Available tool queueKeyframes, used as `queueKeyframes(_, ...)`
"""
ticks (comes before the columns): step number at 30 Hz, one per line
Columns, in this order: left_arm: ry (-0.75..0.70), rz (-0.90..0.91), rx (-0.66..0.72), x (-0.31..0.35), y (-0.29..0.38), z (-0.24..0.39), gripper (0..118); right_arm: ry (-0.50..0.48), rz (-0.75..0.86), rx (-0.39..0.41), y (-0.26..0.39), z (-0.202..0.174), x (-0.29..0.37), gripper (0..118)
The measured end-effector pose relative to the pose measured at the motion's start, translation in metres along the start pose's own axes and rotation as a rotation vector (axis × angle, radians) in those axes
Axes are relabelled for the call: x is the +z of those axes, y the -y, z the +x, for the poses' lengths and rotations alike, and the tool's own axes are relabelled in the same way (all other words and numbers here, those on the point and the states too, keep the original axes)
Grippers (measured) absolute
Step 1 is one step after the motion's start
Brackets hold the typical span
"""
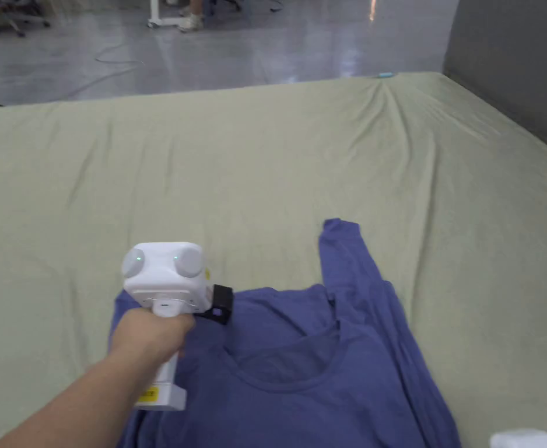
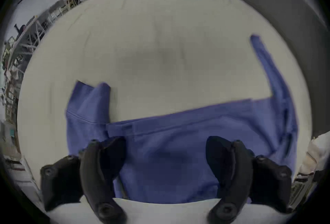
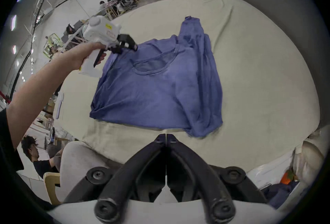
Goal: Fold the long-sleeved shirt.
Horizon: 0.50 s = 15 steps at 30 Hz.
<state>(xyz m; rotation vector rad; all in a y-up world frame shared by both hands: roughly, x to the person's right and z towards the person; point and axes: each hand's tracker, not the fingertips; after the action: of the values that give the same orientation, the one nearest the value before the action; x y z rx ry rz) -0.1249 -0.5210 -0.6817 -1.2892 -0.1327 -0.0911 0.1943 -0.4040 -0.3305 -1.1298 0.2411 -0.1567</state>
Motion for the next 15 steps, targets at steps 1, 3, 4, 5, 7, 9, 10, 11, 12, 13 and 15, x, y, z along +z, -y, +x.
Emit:
queueKeyframes(1, 0.014, 0.043, -0.023, -0.002, 0.005, 0.001, 94, 0.016, -0.007, -0.006, -0.004, 0.003, -0.003, 0)
queueKeyframes(3, -0.038, 0.117, -0.046, 0.015, 0.008, 0.006, 74, 0.053, -0.015, 0.010, -0.014, 0.006, -0.009, 0)
queueKeyframes(4, -0.038, 0.132, -0.062, 0.021, 0.010, 0.007, 41, 0.063, -0.012, 0.017, -0.019, 0.008, -0.013, 3)
queueKeyframes(5, -0.024, 0.151, -0.088, 0.027, 0.011, 0.010, 11, 0.064, -0.010, 0.014, -0.023, 0.011, -0.018, 33)
queueKeyframes(7, 0.028, 0.166, -0.126, 0.042, 0.012, 0.020, 3, 0.064, -0.037, -0.027, -0.034, 0.018, -0.033, 48)
queueKeyframes(9, 0.060, 0.099, -0.138, 0.047, 0.016, 0.029, 2, 0.117, -0.084, -0.054, -0.040, 0.025, -0.054, 115)
queueKeyframes(10, 0.058, 0.100, -0.145, 0.049, 0.014, 0.028, 2, 0.169, -0.054, -0.050, -0.045, 0.028, -0.057, 116)
queueKeyframes(11, 0.062, 0.106, -0.143, 0.052, 0.012, 0.025, 2, 0.141, -0.069, -0.041, -0.051, 0.026, -0.066, 116)
queueKeyframes(12, 0.086, 0.095, -0.128, 0.056, 0.012, 0.023, 2, 0.142, -0.073, -0.041, -0.056, 0.025, -0.074, 116)
queueKeyframes(13, 0.101, 0.099, -0.106, 0.061, 0.011, 0.020, 2, 0.159, -0.082, -0.049, -0.058, 0.025, -0.083, 116)
queueKeyframes(15, 0.133, 0.098, -0.058, 0.065, 0.009, 0.012, 2, 0.162, -0.083, -0.044, -0.054, 0.025, -0.105, 112)
